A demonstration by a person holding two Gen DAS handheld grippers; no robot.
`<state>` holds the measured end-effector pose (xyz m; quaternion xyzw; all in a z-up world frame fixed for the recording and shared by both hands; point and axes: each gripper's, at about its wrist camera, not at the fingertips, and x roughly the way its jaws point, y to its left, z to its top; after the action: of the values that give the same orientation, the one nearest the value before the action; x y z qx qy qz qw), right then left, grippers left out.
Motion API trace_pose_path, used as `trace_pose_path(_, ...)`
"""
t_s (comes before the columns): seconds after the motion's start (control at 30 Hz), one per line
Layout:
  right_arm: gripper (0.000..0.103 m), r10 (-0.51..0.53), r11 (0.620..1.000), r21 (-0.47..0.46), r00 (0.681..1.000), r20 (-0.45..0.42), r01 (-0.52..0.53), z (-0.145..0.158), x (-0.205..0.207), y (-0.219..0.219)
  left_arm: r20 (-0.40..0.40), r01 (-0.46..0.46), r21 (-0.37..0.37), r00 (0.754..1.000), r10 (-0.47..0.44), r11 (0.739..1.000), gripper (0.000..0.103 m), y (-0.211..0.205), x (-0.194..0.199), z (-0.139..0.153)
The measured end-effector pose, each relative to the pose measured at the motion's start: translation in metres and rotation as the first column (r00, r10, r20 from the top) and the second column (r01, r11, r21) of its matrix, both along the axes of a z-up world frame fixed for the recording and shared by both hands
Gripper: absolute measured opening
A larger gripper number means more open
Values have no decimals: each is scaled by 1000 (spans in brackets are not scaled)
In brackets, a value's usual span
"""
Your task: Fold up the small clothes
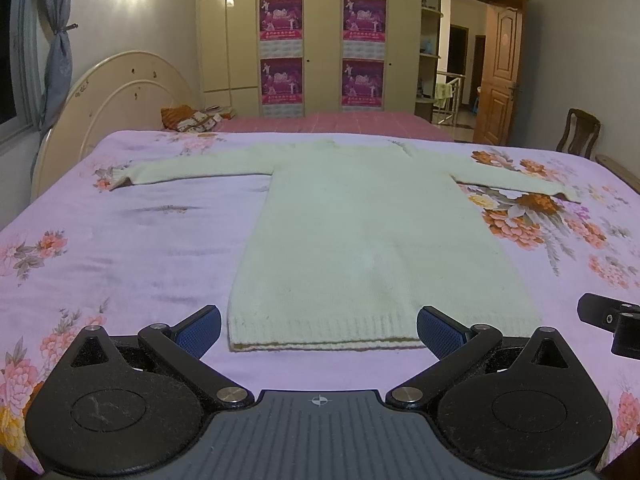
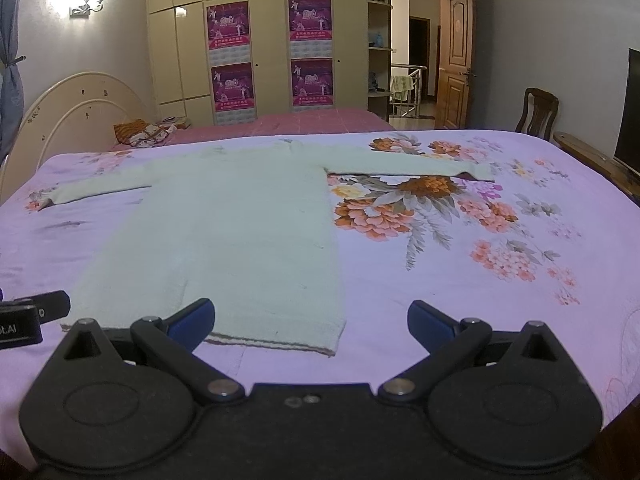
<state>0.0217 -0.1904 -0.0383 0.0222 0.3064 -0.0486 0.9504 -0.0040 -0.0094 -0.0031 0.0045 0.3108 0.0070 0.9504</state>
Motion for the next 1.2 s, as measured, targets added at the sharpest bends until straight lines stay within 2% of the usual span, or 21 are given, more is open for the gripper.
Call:
trace_pose_path(0.8,102,23,1000,-4,1000,-14,-23,0,8,-4,-19,1,3,1000,-1,1000,103,-4,10,0)
trace_pose_path(1.07,102,-4,1000,-13,1000,-13,3,6,33,-19,7,9,40,1000,-10,999,103,0,53,11)
trace_pose_path(1.2,102,-38,999,15,999,2,37,17,64,-42,22,20,-38,1000,-19,999,103,8,98,21)
